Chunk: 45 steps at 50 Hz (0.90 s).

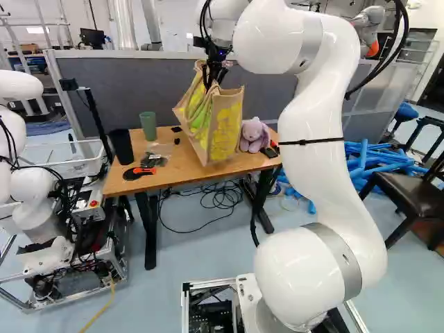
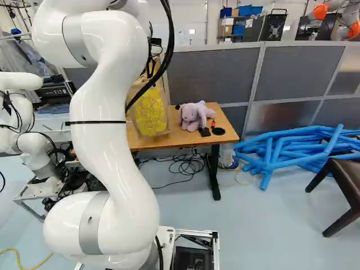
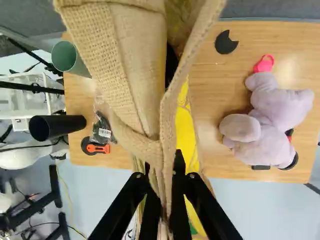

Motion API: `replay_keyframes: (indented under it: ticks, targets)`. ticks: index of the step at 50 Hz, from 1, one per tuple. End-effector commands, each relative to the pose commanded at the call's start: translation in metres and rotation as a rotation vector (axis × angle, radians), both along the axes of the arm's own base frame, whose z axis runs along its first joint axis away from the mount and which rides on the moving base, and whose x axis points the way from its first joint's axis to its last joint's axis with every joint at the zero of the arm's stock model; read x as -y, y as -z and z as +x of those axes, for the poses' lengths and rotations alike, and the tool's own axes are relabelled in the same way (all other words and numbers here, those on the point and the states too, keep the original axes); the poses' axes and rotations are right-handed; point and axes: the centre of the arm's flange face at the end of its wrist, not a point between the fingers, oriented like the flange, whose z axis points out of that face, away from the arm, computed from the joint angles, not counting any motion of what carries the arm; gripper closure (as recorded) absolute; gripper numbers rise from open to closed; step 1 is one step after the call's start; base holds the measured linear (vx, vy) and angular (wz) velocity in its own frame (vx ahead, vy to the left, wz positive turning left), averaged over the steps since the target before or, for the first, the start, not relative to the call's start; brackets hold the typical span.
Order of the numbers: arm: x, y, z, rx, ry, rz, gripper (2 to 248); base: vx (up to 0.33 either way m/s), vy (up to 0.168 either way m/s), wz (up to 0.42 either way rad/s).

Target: Pick up the bag on the ground and place it on the table

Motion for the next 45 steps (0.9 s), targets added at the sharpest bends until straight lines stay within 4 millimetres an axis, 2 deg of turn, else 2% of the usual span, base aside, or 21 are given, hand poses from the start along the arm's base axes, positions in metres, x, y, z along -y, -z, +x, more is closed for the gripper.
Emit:
replay_keyframes:
  ticks: [11, 25, 36, 45]
  targets:
    - [0.0, 0.0, 0.003, -0.011, 0.089, 0.02, 228, 0.0, 0.0, 0.0]
    - [-0.001, 0.002, 0.019, 0.005, 0.103, 0.027, 228, 0.0, 0.0, 0.0]
    - [-0.001, 0.016, 0.034, -0.005, 0.105, 0.025, 228, 0.0, 0.0, 0.0]
    - [-0.001, 0.029, 0.038, -0.048, 0.103, 0.017, 228, 0.0, 0.0, 0.0]
